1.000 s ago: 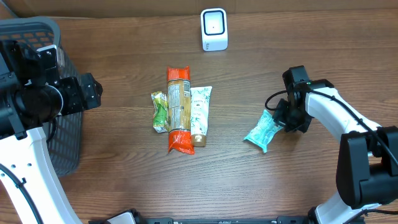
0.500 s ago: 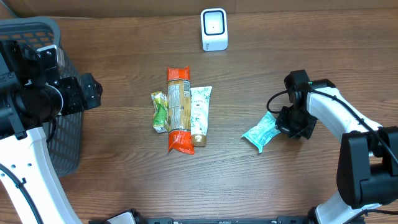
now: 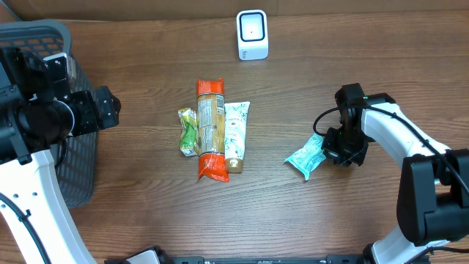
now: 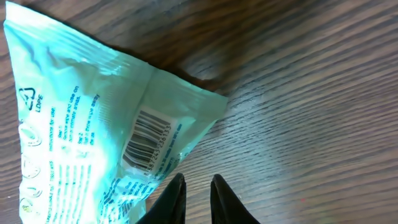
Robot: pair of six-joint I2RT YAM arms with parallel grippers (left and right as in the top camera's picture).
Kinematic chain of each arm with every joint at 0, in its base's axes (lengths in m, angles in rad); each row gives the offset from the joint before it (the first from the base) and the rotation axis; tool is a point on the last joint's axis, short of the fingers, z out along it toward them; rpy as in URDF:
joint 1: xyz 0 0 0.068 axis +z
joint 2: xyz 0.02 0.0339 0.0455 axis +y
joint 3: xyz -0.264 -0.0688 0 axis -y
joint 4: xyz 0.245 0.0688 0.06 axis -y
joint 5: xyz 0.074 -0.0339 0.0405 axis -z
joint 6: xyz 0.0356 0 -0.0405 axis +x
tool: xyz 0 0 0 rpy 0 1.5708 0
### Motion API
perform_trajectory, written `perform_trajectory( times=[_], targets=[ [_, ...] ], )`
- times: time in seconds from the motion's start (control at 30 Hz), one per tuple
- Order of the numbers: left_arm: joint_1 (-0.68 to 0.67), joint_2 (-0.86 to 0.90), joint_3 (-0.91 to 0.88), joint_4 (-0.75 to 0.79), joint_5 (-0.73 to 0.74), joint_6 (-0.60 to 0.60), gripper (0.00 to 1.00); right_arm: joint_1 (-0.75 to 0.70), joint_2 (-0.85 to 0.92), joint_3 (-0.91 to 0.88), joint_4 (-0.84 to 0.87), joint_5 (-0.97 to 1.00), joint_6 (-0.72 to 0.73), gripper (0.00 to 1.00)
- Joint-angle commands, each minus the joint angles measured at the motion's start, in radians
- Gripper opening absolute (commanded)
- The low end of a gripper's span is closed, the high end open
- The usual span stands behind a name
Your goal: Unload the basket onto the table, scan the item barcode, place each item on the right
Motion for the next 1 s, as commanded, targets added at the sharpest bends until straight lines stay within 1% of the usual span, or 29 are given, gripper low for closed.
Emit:
perform_trajectory(
  times=[0.0, 0.17, 0.37, 0.53, 0.6, 0.67, 0.83, 0.9, 0.97],
  targets=[
    [0.003, 0.003, 0.006, -0.002, 0.011, 0.019, 0.99, -0.002, -0.01, -0.003, 0.009, -0.011, -0.008, 0.16],
    [0.003, 0.003, 0.006, -0.002, 0.011, 0.019, 1.0, -0.002, -0.01, -0.011, 0.027, -0.007, -0.007, 0.16],
    [0.003, 0.003, 0.006, -0.002, 0.011, 0.019, 1.0, -0.002, -0.009, -0.077, 0.106, -0.011, -0.003, 0.16],
    [0.003, 0.003, 0.006, -0.002, 0.011, 0.019, 1.0, -0.002, -0.009, -0.087, 0.167, -0.023, -0.003, 0.15],
    [0.003, 0.003, 0.006, -0.002, 0.011, 0.019, 1.0, -0.002, -0.009, -0.087, 0.235, -0.056, -0.004, 0.12],
    [0.003, 0.003, 0.006, -0.002, 0.011, 0.019, 1.0, -0.002, -0.009, -0.087, 0.343, -0.11, -0.004, 0.1],
    [0.003, 0.003, 0.006, -0.002, 0.011, 0.019, 1.0, 0.007, -0.009, -0.087, 0.62, -0.26, -0.004, 0.1],
    [0.003, 0.003, 0.006, -0.002, 0.011, 0.019, 1.0, 0.015, -0.009, -0.087, 0.7, -0.325, -0.008, 0.11],
    [0.003, 0.003, 0.006, -0.002, 0.011, 0.019, 0.99, 0.019, -0.009, -0.086, 0.744, -0.388, -0.06, 0.15]
  ],
)
